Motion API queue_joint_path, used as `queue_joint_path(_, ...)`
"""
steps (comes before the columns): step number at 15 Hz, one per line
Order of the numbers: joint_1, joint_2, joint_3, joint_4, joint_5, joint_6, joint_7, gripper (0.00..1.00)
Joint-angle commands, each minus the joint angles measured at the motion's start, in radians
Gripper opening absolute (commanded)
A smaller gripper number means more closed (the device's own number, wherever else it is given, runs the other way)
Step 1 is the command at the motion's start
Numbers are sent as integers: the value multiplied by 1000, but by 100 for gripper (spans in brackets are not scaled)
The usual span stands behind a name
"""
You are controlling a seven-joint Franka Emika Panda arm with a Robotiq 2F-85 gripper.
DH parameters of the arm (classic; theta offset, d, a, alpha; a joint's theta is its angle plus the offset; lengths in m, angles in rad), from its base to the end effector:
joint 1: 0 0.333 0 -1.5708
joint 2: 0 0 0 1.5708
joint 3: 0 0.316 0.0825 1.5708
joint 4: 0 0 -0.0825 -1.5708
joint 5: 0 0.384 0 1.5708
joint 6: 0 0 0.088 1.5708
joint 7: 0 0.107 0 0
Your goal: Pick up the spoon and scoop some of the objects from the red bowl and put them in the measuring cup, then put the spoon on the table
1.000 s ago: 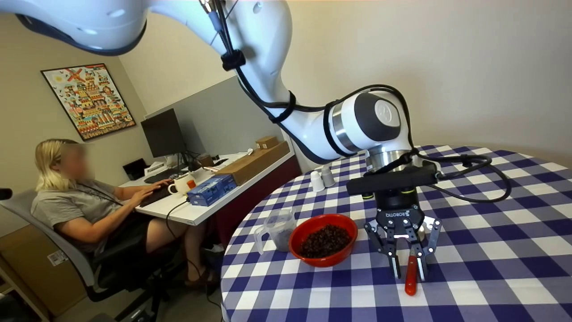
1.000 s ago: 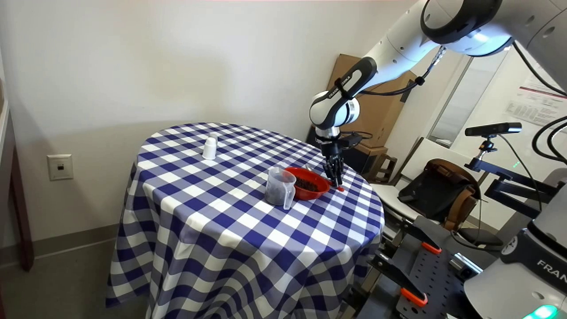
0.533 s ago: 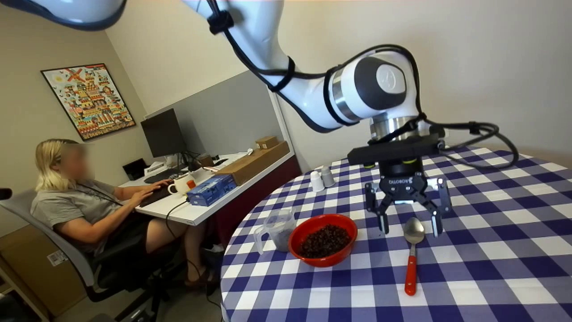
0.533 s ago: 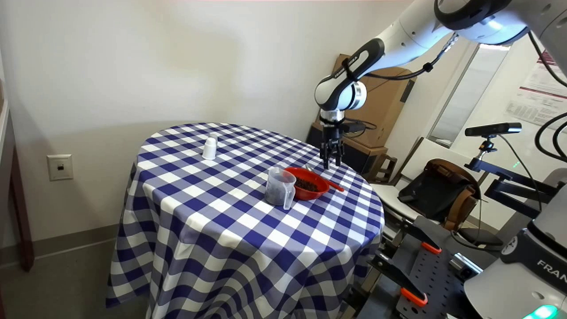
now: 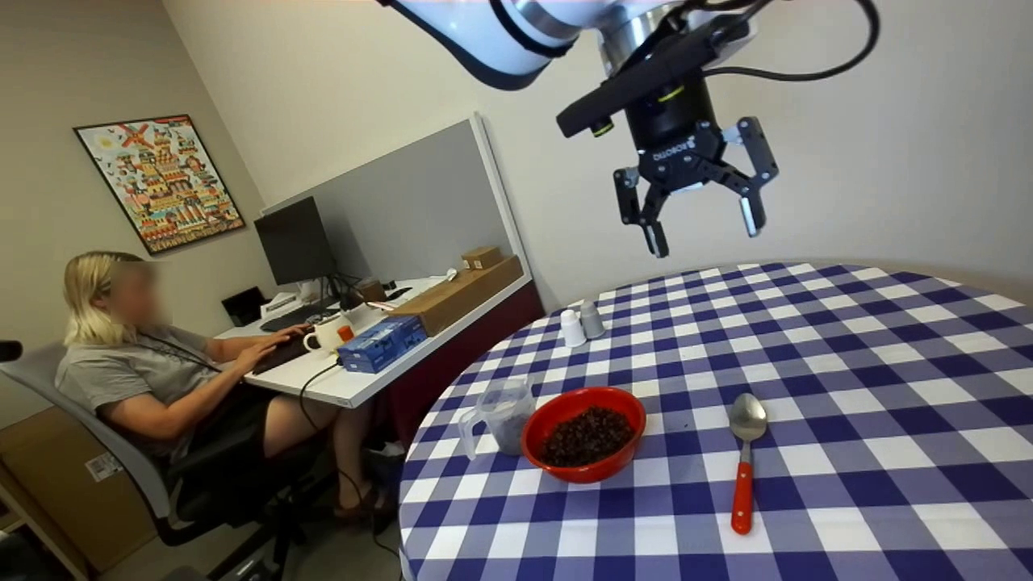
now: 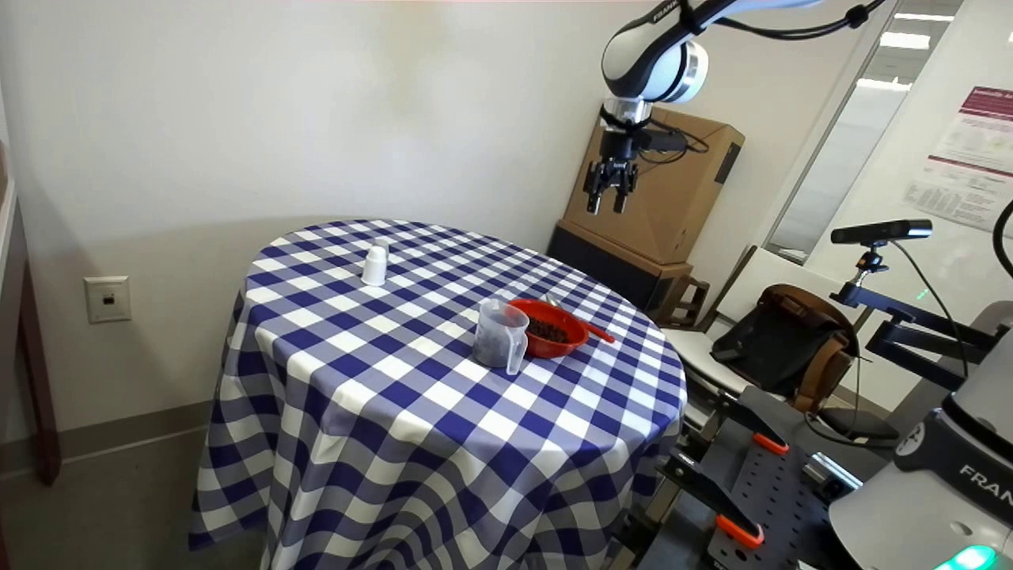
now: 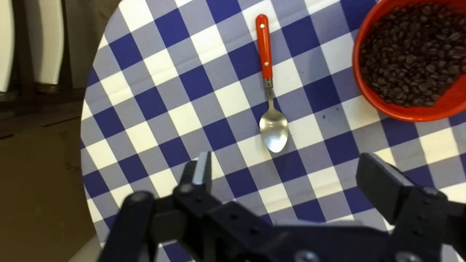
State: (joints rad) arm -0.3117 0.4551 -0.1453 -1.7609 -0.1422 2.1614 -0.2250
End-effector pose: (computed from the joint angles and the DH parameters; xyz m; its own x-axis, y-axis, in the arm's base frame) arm 0.5859 -0.2856 0.3074 0.9849 -0.1432 -0.0977 -0.1267 -0.9792 0.1586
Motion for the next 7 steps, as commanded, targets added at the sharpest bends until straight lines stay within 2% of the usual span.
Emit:
queue_joint_path(1,84,-217,2,-215,-24,45,59,100)
queue_joint_path(3,120,-302,15,-275,-21,30,64,100)
queue_joint_path(4,100,-188,3,-157,-1,0,35,100)
queue_joint_path(7,132,-276,12,-233,-3,0,49,100)
